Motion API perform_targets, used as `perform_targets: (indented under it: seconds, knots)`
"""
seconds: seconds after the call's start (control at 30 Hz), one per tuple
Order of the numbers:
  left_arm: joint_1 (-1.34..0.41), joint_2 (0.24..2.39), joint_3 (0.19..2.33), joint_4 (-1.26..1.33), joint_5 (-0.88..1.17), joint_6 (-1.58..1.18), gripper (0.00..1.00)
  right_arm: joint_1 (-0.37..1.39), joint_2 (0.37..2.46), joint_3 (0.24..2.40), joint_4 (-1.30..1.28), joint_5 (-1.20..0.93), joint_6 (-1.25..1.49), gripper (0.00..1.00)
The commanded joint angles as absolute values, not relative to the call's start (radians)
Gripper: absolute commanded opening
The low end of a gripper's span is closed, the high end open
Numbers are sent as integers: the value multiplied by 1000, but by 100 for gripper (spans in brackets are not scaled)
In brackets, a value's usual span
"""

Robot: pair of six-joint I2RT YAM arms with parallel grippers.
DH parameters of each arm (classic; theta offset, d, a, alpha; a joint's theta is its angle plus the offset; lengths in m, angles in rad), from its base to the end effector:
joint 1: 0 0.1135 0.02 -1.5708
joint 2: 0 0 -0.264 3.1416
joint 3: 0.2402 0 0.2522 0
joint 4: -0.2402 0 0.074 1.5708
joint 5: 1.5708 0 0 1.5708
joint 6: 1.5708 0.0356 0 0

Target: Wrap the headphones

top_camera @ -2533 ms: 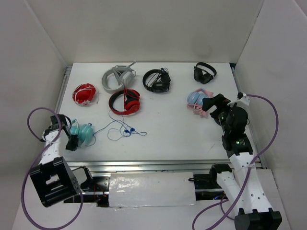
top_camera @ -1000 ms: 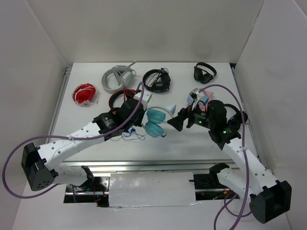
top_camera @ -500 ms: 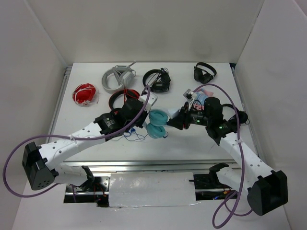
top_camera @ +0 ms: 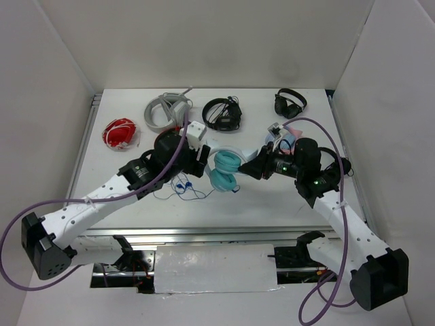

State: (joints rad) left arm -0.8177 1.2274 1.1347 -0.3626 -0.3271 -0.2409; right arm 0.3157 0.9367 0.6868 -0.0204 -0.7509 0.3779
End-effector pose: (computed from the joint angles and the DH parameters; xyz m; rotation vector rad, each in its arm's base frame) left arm 0.1980 -0.1945 0.3518 0.3727 1.9825 -0.3462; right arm 0.1941 0.0890 0.2970 -0.4960 1.8635 1.1622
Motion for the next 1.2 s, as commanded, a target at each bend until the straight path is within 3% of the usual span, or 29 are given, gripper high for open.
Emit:
perform_targets:
  seconds: [0.0,0.37,0.6,0.7,0.8,0.93,1.07,1.1,1.17]
  knots:
    - [-790,1155,1083,-287,-250,-272,82,302,891,723,133,-798,462,0]
    - [-675,1071,937,-104,119,-245,87,285,908,677,305,-997,522,0]
    - [-611,1048,911,-72,181,-276,83,287,894,658,361,-1055,508,0]
    - [-606,1051,922,-89,161,-291,63,285,887,675,267,-1008,466,0]
    - [-607,1048,919,-83,167,-290,55,287,897,675,277,-1000,475,0]
    - [-615,1057,922,-90,161,-296,33,302,925,689,259,-931,483,0]
    - [-635,1075,946,-109,86,-319,21,347,962,725,167,-839,431,0]
    - [-647,1081,962,-118,62,-336,10,376,966,735,140,-824,407,0]
    - [-658,1097,991,-143,-33,-380,0,403,979,742,114,-772,391,0]
